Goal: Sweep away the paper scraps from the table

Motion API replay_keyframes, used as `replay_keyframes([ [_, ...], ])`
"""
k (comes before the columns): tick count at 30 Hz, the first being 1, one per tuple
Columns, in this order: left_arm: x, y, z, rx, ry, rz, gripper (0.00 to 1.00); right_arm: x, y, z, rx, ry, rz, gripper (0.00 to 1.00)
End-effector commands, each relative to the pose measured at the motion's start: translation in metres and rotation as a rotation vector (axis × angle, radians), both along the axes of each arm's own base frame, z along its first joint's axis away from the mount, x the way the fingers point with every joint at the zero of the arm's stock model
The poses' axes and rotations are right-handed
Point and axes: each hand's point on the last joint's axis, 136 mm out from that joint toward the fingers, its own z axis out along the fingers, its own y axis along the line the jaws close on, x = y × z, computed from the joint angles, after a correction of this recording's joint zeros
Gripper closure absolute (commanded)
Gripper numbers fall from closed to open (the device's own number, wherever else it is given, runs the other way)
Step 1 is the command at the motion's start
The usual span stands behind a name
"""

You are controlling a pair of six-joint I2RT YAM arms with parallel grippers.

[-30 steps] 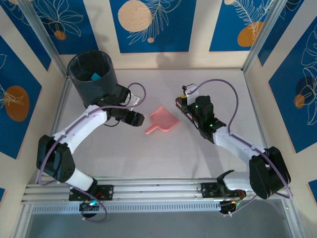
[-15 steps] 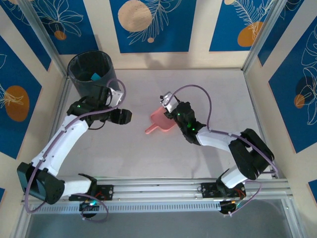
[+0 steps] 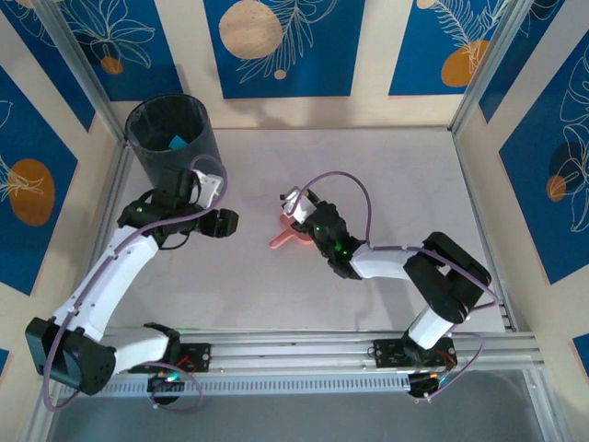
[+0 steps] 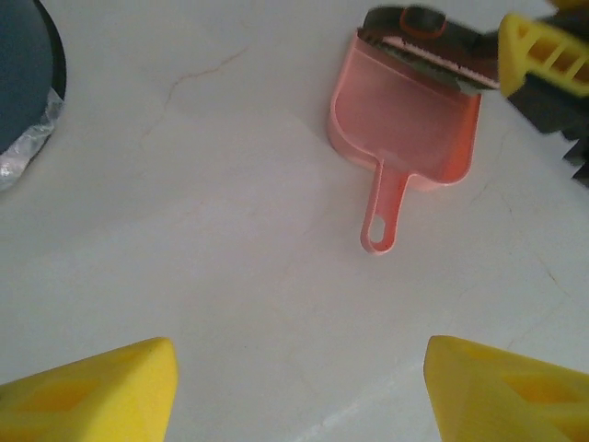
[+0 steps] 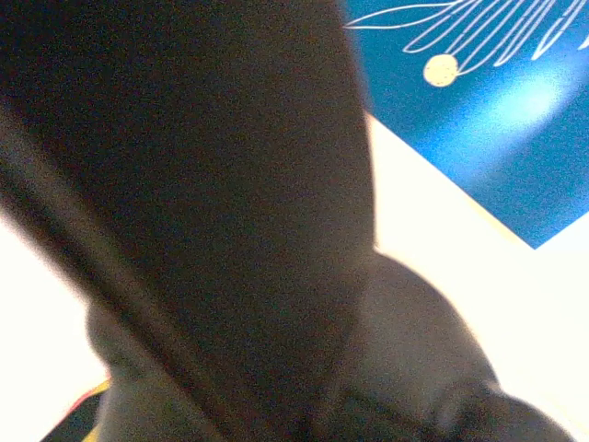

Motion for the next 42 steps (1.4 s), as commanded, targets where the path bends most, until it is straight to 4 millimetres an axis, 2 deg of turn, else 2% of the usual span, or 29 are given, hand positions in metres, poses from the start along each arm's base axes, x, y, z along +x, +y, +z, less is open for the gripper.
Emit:
replay_keyframes([
  [1,0.001,0.004,0.003,-0.007,-0.028,-0.001,0.28,-0.003,0.002,0.013,0.035,-0.061,-0.021,1.00],
  [9,0.001,0.005,0.000,-0.014,-0.017,0.001,0.28,-0.013,0.012,-0.007,-0.001,-0.034,-0.013,0.96],
  [15,0.001,0.006,-0.002,-0.016,-0.012,0.004,0.27,-0.017,0.013,-0.012,-0.003,-0.017,-0.014,0.83],
  [20,0.002,0.007,-0.003,-0.010,-0.008,0.003,0.26,-0.020,0.016,-0.016,-0.001,0.010,-0.002,0.77],
  [25,0.002,0.008,-0.005,-0.009,-0.001,0.006,0.26,-0.024,0.020,-0.019,0.001,0.027,0.010,0.67],
  [42,0.002,0.011,-0.006,-0.004,0.000,0.008,0.25,-0.040,0.022,-0.047,0.005,0.133,0.028,0.52],
])
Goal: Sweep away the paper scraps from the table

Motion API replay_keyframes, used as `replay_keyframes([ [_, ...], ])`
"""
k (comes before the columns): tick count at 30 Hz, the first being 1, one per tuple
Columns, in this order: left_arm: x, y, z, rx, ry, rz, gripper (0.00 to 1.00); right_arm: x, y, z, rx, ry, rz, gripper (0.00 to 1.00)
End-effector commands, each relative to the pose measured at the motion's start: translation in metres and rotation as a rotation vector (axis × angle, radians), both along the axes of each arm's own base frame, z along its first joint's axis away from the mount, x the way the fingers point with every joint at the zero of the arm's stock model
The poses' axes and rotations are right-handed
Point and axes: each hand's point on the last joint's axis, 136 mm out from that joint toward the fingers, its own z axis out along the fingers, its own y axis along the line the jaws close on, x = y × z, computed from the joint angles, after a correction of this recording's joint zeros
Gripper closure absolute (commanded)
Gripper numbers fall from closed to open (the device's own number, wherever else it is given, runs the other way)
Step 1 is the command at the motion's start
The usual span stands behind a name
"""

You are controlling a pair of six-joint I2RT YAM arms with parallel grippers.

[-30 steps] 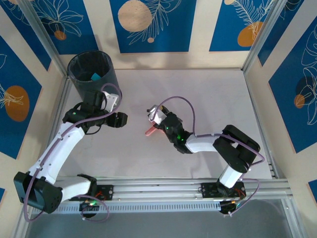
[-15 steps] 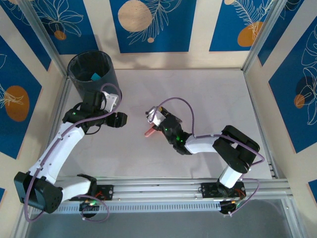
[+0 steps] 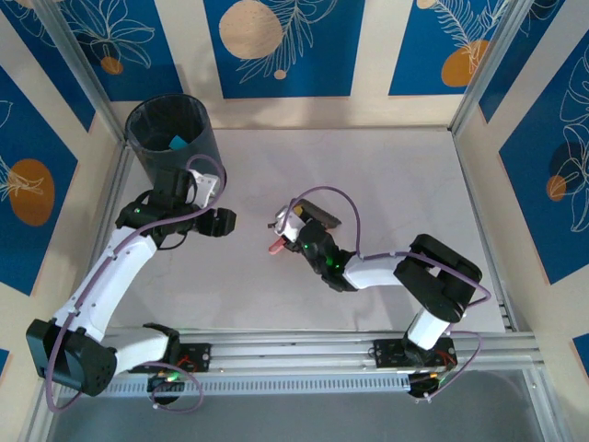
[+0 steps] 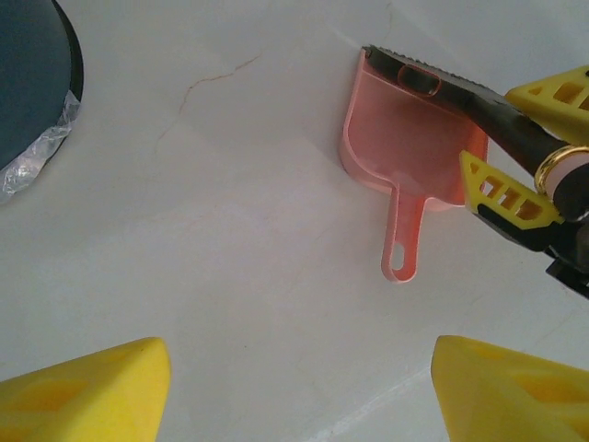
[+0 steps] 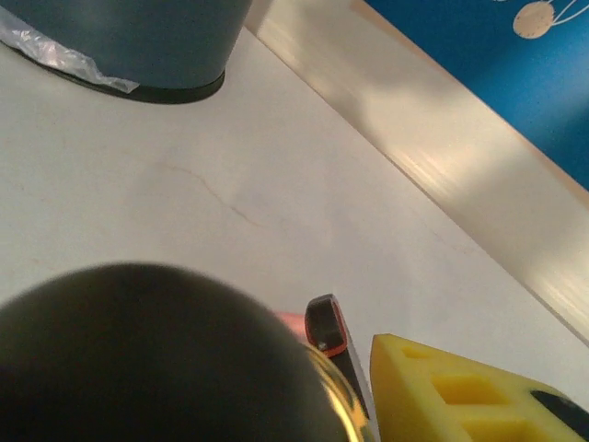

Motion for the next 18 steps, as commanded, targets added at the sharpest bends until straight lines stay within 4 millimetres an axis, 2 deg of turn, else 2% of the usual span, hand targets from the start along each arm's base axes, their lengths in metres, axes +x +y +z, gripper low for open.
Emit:
replay_keyframes([
  [1,-0.002,0.003,-0.003,-0.001,0.007,-0.007,0.25,-0.006,0.001,-0.006,0.031,0.030,0.000,0.51],
  [10,-0.002,0.004,-0.002,-0.003,0.004,-0.008,0.25,-0.013,0.001,-0.021,0.038,0.084,0.004,0.46],
  [18,-0.002,0.003,-0.001,-0.012,0.004,-0.012,0.24,-0.017,0.001,-0.037,0.030,0.123,-0.003,0.37],
])
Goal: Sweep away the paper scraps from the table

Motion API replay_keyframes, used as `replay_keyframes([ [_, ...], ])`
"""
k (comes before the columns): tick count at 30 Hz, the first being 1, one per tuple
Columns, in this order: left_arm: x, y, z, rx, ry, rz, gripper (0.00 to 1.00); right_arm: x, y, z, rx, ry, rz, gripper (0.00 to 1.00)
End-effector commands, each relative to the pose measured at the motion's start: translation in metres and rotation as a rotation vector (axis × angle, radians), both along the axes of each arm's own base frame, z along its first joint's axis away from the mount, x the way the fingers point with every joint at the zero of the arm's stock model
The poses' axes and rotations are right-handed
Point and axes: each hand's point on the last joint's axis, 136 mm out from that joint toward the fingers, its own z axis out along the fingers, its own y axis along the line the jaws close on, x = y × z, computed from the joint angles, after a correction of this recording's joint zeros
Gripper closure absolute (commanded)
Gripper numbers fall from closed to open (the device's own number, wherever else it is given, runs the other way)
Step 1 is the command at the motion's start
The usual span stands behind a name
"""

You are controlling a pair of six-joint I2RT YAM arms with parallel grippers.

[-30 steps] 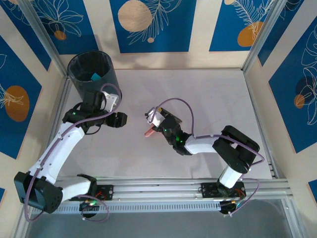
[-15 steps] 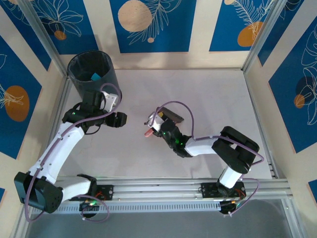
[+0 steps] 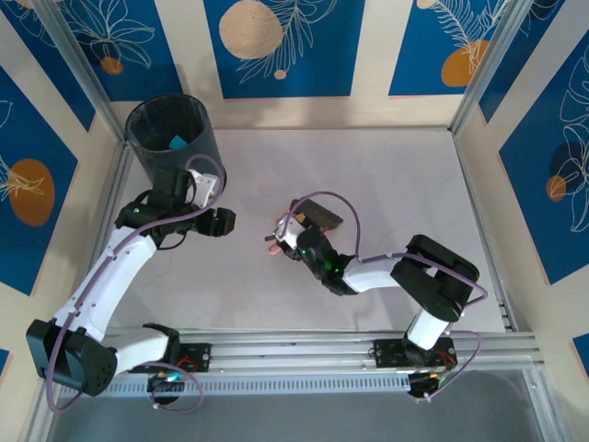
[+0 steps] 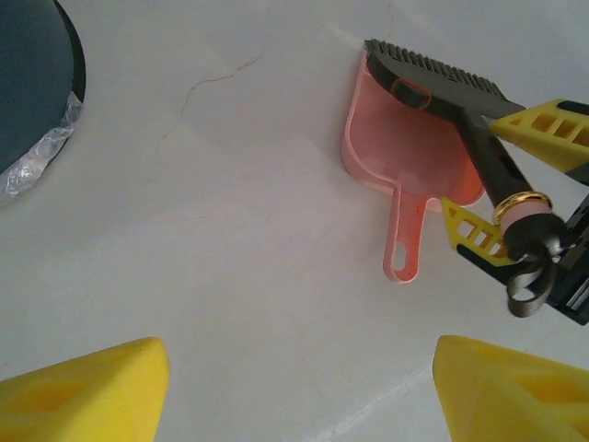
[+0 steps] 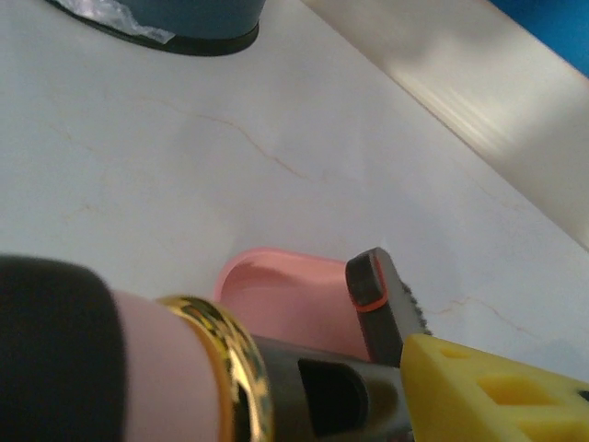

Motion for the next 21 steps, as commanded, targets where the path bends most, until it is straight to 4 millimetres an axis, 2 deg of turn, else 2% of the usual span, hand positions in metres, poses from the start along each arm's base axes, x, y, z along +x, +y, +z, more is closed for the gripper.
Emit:
replay_keyframes([
  [1,-0.002,0.001,-0.002,-0.011,0.008,-0.012,0.24,-0.004,0.001,-0.010,0.021,0.028,-0.005,0.37],
  [6,-0.002,0.001,-0.003,-0.013,0.010,-0.013,0.24,-0.006,0.001,-0.013,0.022,0.035,-0.005,0.33],
  [12,-0.002,0.001,-0.003,-0.013,0.011,-0.012,0.23,-0.011,-0.001,-0.015,0.019,0.032,0.011,0.22],
  [21,-0.003,0.000,-0.004,-0.017,0.018,-0.016,0.22,-0.022,-0.001,-0.013,0.018,0.067,0.067,0.20],
])
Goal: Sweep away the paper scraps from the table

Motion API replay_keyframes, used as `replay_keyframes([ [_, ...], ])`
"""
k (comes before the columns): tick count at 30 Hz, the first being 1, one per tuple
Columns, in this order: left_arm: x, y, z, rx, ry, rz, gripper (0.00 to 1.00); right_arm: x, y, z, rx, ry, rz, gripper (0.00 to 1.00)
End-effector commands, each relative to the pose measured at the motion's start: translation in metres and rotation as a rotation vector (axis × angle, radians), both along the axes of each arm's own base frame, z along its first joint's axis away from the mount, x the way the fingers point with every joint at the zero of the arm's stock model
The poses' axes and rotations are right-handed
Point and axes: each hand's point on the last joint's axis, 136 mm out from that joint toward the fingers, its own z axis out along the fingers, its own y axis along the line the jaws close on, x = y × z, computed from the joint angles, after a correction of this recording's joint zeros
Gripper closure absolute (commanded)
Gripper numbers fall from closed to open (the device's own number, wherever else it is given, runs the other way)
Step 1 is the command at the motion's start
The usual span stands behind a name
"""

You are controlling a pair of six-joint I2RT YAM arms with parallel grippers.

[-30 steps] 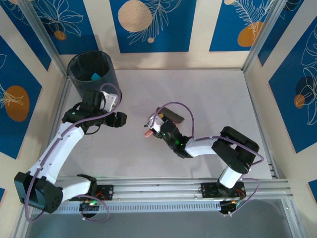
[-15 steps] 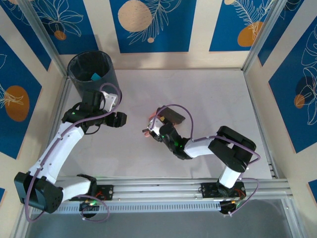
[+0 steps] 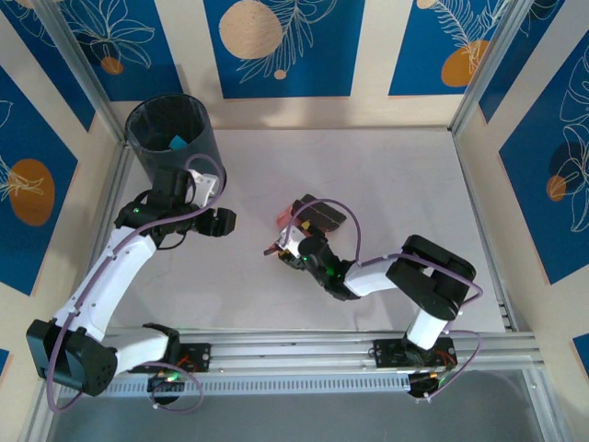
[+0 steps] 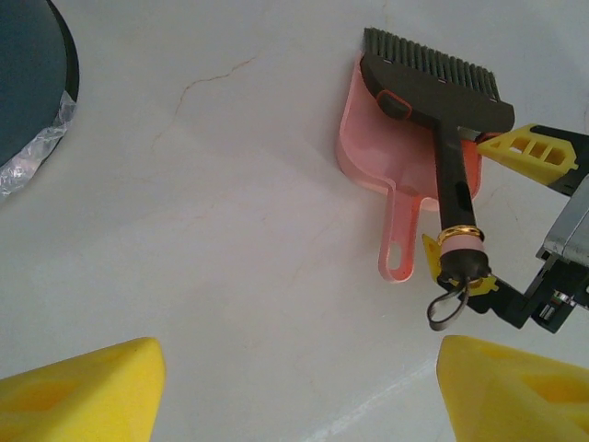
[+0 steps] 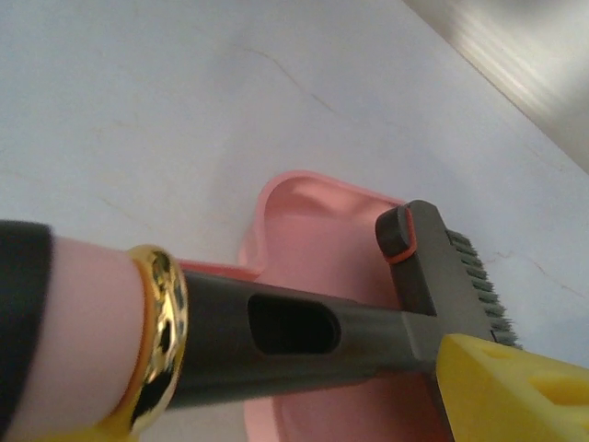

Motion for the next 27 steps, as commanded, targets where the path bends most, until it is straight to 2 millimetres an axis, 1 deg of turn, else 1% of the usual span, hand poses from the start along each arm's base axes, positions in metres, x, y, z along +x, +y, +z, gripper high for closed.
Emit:
replay_keyframes([
  [1,-0.003,0.001,-0.005,-0.005,0.019,-0.012,0.22,-0.008,0.008,0.014,0.045,0.015,0.055,0.20],
  [6,-0.003,0.002,-0.004,0.000,0.020,-0.009,0.21,-0.023,0.011,0.018,0.068,0.055,0.136,0.17],
  [9,-0.002,0.003,-0.002,-0.004,0.018,0.000,0.20,-0.025,0.009,0.026,0.091,0.064,0.147,0.15],
  [11,-0.001,0.004,0.000,-0.008,0.020,0.020,0.20,-0.022,0.006,0.034,0.113,0.058,0.127,0.15],
  [14,0.007,0.014,0.003,0.011,0.012,0.110,0.20,-0.013,-0.002,0.048,0.149,0.035,0.062,0.16],
  [17,0.019,0.030,0.002,0.030,-0.026,0.237,0.20,0.001,-0.020,0.063,0.216,0.001,-0.039,0.16],
  [19,0.028,0.036,0.000,0.025,-0.068,0.298,0.19,0.011,-0.035,0.072,0.257,-0.013,-0.121,0.15],
  [20,0.033,0.039,-0.002,0.024,-0.094,0.324,0.19,0.018,-0.047,0.075,0.276,-0.024,-0.182,0.16],
  [23,0.045,0.040,-0.013,0.016,-0.155,0.348,0.19,0.029,-0.071,0.079,0.291,-0.037,-0.287,0.15],
  [27,0.060,0.050,-0.031,0.070,-0.196,0.390,0.19,0.040,-0.105,0.085,0.287,-0.061,-0.413,0.15],
])
